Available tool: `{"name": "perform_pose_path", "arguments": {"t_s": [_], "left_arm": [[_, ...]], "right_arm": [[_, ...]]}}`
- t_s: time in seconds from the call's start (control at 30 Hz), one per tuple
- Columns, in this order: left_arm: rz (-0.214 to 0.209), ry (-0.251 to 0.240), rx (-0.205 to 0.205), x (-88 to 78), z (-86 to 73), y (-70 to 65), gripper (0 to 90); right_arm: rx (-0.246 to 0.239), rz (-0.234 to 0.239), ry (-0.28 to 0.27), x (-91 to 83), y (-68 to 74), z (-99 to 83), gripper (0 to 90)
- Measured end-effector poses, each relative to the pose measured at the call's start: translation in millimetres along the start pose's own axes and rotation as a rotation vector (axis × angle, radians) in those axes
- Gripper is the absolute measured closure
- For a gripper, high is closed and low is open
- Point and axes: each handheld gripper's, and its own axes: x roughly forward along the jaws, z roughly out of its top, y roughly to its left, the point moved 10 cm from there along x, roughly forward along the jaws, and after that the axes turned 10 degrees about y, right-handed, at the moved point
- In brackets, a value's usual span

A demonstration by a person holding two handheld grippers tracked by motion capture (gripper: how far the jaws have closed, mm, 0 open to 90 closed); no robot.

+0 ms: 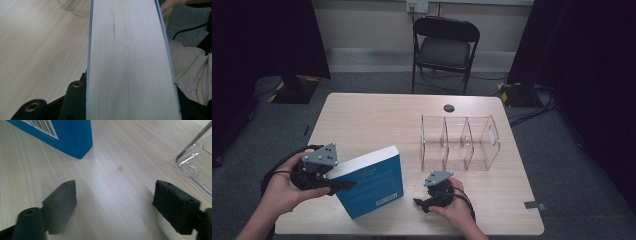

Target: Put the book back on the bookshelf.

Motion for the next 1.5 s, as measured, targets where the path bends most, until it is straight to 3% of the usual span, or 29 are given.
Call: {"name": "perform_pose_path", "arguments": {"t_s": [0.2,0.27,0.4,0.53,0.6,0.63,0.87,1.17,1.5], "left_arm": [[0.0,-0.03,-0.021,0.1,-0.9,0.9,58.2],[-0.005,-0.052,-0.041,1.1,-0.6,1.3,56.6],[0.02,-0.055,-0.022,0.1,-2.9,2.5,51.9],[0.023,-0.062,-0.051,0.2,-4.1,1.8,48.5],[0.029,-0.041,-0.036,-0.5,-7.2,2.2,48.6],[0.021,-0.055,-0.056,0.2,-6.8,0.7,48.3],[0.043,-0.08,-0.055,-2.8,-11.4,3.6,43.9],[0.025,-0.103,-0.091,-6.3,-18.4,3.6,43.6],[0.032,-0.122,-0.085,-3.7,-22.6,3.8,43.0]], "right_arm": [[0.009,0.074,-0.036,-7.6,10.0,10.6,19.9],[-0.01,0.074,-0.026,-9.6,10.1,12.2,19.9],[-0.034,0.094,-0.021,-15.3,10.7,17.3,20.1],[-0.053,0.125,-0.024,-21.4,13.3,25.2,20.3],[-0.067,0.126,-0.018,-23.7,14.2,29.1,20.3],[-0.073,0.126,-0.015,-24.3,14.4,30.5,20.3],[-0.097,0.143,-0.018,-30.6,15.8,43.8,20.3],[-0.123,0.154,-0.026,-42.0,16.6,59.9,21.3],[-0.16,0.186,-0.035,-50.4,21.2,78.5,22.6]]}}
